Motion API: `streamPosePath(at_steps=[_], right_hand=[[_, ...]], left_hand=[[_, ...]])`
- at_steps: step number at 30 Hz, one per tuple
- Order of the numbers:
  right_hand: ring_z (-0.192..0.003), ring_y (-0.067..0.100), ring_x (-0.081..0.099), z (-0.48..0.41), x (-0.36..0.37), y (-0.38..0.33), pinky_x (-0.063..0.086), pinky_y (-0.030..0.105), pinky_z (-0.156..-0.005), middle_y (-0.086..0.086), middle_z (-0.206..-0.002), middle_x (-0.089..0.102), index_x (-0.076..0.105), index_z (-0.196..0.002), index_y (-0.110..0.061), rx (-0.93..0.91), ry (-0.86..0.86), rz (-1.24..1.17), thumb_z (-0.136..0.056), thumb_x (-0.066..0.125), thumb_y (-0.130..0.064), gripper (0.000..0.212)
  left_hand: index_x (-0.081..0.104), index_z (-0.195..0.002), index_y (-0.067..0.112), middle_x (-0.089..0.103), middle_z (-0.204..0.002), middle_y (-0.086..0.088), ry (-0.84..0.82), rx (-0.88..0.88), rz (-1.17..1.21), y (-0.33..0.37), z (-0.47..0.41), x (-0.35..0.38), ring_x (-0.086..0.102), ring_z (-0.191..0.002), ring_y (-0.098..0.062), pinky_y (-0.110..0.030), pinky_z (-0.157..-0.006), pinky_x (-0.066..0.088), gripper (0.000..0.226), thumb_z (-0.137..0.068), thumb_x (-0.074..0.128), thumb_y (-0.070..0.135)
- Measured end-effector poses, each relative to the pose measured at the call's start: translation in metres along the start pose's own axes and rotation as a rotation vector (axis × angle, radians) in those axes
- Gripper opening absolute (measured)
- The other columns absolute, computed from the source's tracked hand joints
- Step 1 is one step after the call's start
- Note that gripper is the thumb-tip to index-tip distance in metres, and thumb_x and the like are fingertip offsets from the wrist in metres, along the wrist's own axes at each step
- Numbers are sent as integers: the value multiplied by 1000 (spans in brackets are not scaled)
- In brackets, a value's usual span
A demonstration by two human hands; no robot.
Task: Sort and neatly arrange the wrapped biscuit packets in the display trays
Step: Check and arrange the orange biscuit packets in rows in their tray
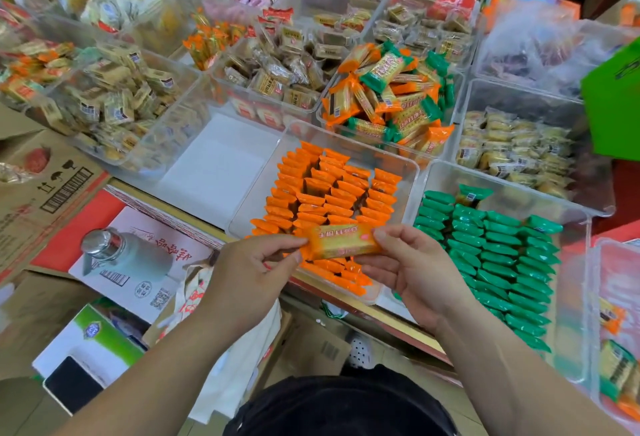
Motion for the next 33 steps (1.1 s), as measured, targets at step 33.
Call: streamPosePath(at_steps=[33], right_hand=[[-110, 27, 65, -192, 90, -54, 53, 43, -91, 7, -117, 72, 73, -118, -13, -652, -67, 1521, -91, 69, -16, 27]], left_hand=[[29, -156, 28, 27, -163, 11, -280, 42, -728, -104, -136, 92, 33, -138, -22, -42, -113, 32, 67, -96, 47, 51]])
Point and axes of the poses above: each hand's wrist, its own z-axis away from the middle knuckle, its own x-axis out of the palm, y = z × x, the point moved 8 cm from there along -z, towards the middle knuckle
